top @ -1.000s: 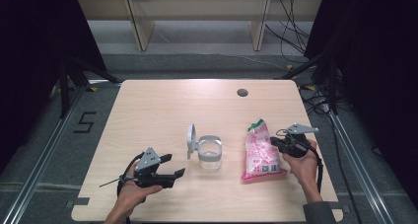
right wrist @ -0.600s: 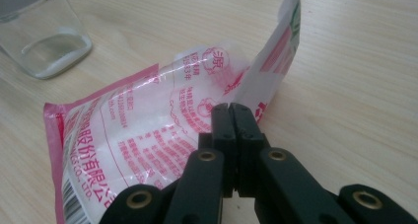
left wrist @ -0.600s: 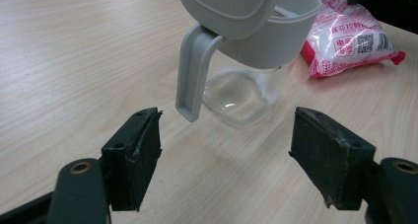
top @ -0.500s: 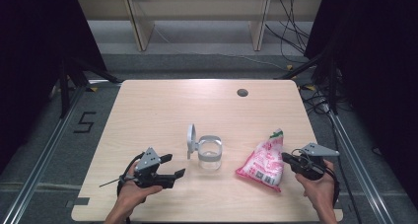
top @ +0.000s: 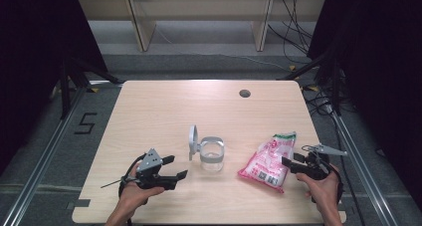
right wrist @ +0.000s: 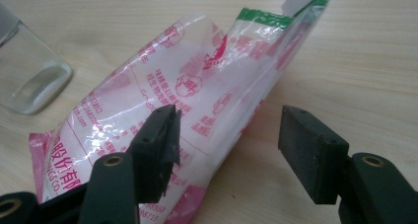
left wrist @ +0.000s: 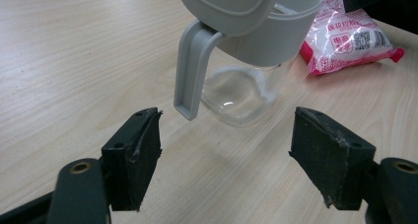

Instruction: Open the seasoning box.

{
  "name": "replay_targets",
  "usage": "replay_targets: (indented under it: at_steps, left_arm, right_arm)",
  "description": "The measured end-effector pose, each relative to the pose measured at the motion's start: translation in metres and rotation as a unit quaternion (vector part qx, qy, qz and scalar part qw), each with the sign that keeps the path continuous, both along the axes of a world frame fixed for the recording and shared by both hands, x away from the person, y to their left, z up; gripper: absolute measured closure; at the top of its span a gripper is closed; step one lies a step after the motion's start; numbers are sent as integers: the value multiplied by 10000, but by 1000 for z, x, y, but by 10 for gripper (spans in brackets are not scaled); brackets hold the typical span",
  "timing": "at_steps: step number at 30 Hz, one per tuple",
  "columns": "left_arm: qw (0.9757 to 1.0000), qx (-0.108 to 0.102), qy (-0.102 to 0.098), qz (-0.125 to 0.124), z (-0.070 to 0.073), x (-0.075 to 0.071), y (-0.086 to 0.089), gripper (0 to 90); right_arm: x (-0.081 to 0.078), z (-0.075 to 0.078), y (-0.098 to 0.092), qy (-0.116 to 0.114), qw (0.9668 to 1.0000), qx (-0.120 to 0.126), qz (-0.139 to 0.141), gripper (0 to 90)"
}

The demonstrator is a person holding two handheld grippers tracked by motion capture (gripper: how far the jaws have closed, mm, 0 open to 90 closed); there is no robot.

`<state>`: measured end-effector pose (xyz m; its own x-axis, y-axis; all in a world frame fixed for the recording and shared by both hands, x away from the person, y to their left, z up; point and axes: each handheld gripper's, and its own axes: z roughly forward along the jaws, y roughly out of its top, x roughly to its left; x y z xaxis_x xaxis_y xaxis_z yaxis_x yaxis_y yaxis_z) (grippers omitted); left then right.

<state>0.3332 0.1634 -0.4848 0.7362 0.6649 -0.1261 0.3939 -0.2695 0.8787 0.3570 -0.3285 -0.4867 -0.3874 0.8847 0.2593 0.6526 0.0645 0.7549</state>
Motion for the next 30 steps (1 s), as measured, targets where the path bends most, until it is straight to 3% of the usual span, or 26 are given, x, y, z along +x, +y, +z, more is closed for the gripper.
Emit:
replay_targets:
  at_steps: [2,3,4,6,8,9,10,11,12,15,17,18,19,20,21,25,27,28,29,30]
  left_arm:
    - [10000,-13,-65,-71,0,1,0,266]
    - [10000,-2,-82,-53,1,1,0,266]
    - [9999,-83,-64,-71,0,1,-1,266]
    - [10000,17,-25,-41,-1,0,-1,266]
    - [10000,-49,57,-28,-2,0,-2,266]
    - [9999,75,-15,-79,-2,1,-2,266]
    - [9999,-15,-24,-116,-2,1,-3,266]
    - [9999,13,-10,-113,-3,1,-4,266]
    - [9999,13,71,-78,-3,-1,-4,265]
    - [9999,-25,-8,-139,-4,0,-6,265]
    - [9999,13,56,-107,-3,-1,-6,265]
    - [9999,54,37,-118,-3,-1,-7,265]
    - [9999,-7,-7,-144,-3,-2,-7,265]
    - [9998,64,-29,-183,-3,-1,-7,266]
    - [9999,6,60,-123,-3,-2,-8,266]
    - [9998,53,-14,-176,-3,-2,-9,266]
    - [9998,67,-23,-189,-2,-2,-8,265]
    - [9999,-31,53,-133,-3,-3,-9,266]
    - [9999,15,38,-151,-2,-3,-9,265]
    - [9998,74,-22,-166,-2,-3,-8,266]
  right_arm:
    - [4,0,1,-69,9999,-84,82,410]
    - [2,1,5,107,9999,4,-89,405]
    - [7,-2,2,-4,9999,-118,29,392]
    - [13,-7,2,1,10000,79,-42,388]
    - [16,-7,2,142,9998,54,-118,382]
    - [18,-8,2,102,9999,43,-127,372]
    - [18,-7,5,261,9990,285,-234,362]
    - [21,-10,3,75,9999,21,-145,361]
    - [21,-10,8,196,9991,253,-277,361]
    - [26,-12,6,66,9998,31,-163,368]
    - [27,-13,10,190,9992,251,-242,400]
    - [30,-14,7,127,9997,170,-112,417]
    - [31,-15,7,168,9996,186,-114,433]
    - [32,-15,8,161,9995,249,-114,439]
    - [35,-17,8,210,9995,230,-62,486]
    - [36,-16,10,210,9998,33,-36,604]
    - [37,-16,11,170,9998,140,3,689]
    - [36,-16,11,128,9997,196,29,729]
    - [36,-15,10,132,9998,124,80,777]
    - [33,-13,13,291,9994,194,-26,803]
